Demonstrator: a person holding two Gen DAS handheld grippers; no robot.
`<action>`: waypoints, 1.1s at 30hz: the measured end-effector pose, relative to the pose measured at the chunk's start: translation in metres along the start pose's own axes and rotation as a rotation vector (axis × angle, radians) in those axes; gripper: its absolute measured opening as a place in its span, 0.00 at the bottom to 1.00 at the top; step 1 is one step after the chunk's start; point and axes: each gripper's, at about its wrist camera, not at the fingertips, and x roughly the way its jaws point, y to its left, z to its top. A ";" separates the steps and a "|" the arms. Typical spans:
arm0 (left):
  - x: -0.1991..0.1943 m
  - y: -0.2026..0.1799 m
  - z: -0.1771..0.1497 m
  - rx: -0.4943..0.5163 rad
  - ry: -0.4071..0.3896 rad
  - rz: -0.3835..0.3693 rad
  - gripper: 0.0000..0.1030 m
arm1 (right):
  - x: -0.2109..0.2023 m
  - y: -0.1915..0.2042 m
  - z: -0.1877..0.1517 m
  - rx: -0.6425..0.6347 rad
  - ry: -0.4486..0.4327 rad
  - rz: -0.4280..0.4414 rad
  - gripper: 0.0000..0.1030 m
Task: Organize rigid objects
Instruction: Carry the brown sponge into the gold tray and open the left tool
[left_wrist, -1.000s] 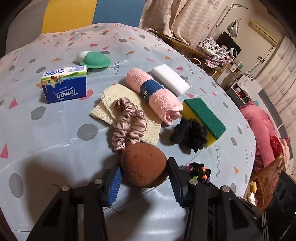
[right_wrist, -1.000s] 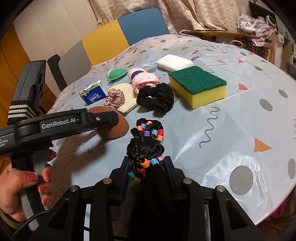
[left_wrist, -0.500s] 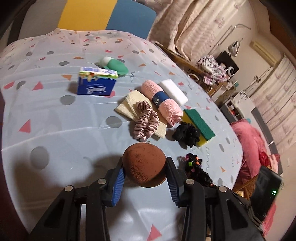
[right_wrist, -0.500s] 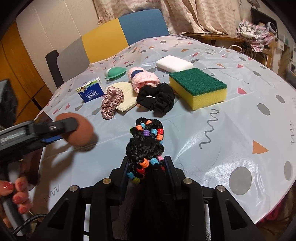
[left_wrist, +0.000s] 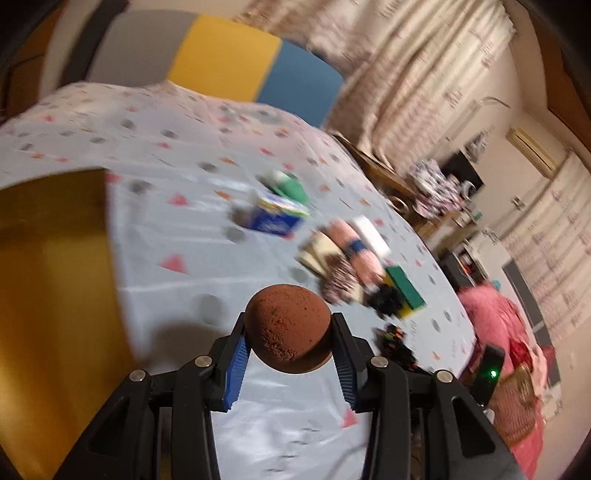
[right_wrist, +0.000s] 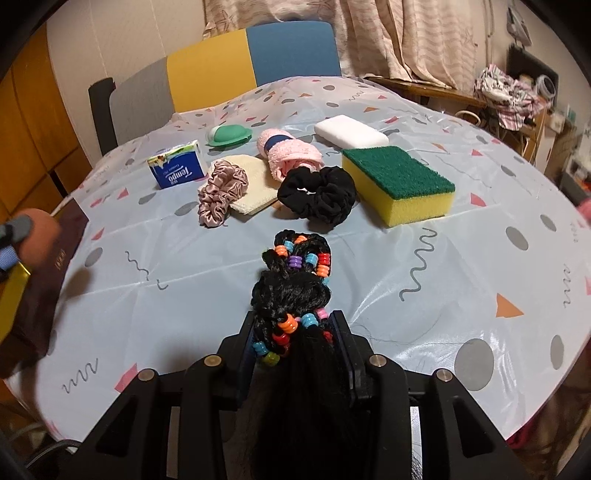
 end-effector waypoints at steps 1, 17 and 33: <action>-0.006 0.008 0.003 -0.011 -0.014 0.011 0.41 | 0.000 0.001 0.000 -0.003 0.001 -0.005 0.38; -0.083 0.196 0.035 -0.312 -0.143 0.377 0.41 | -0.022 0.047 0.027 -0.052 -0.038 0.001 0.33; -0.075 0.266 0.053 -0.388 -0.141 0.643 0.59 | -0.047 0.150 0.038 -0.181 -0.036 0.221 0.33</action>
